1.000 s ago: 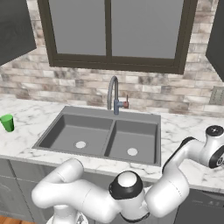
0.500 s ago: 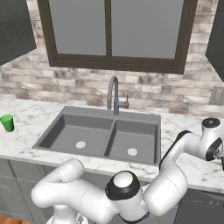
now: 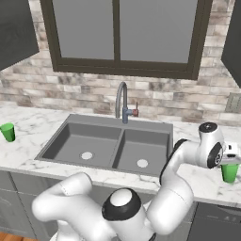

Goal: Place the cup in the left basin and the cup in the right basin of the sink.

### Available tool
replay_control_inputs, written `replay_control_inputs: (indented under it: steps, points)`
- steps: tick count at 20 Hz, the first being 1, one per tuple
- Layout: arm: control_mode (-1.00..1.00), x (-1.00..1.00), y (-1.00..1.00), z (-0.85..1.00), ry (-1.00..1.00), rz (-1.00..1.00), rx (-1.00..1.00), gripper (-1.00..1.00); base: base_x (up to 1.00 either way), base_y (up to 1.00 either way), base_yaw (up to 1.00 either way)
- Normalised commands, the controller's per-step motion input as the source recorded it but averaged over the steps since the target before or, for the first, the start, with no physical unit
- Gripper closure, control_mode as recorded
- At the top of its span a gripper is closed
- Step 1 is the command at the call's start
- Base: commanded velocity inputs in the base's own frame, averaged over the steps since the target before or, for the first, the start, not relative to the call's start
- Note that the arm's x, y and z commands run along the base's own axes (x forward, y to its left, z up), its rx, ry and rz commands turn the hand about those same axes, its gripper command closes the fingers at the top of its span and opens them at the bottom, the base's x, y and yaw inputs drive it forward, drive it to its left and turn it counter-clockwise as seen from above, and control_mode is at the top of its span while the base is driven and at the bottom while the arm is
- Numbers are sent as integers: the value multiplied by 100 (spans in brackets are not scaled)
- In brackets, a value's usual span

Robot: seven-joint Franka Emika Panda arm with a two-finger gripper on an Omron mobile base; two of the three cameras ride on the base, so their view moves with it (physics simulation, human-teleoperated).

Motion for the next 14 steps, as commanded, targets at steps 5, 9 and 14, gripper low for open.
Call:
replay_control_inputs:
  steps: [5, 9, 14]
  points:
    - [-100, 0, 48, 29, -3, 0, -4, 100, 0, 0, 0]
    - [-100, 0, 37, 39, -7, 0, -4, 100, 0, 0, 0]
    - [-100, 1, 30, 16, -7, 0, 0, 100, 0, 0, 0]
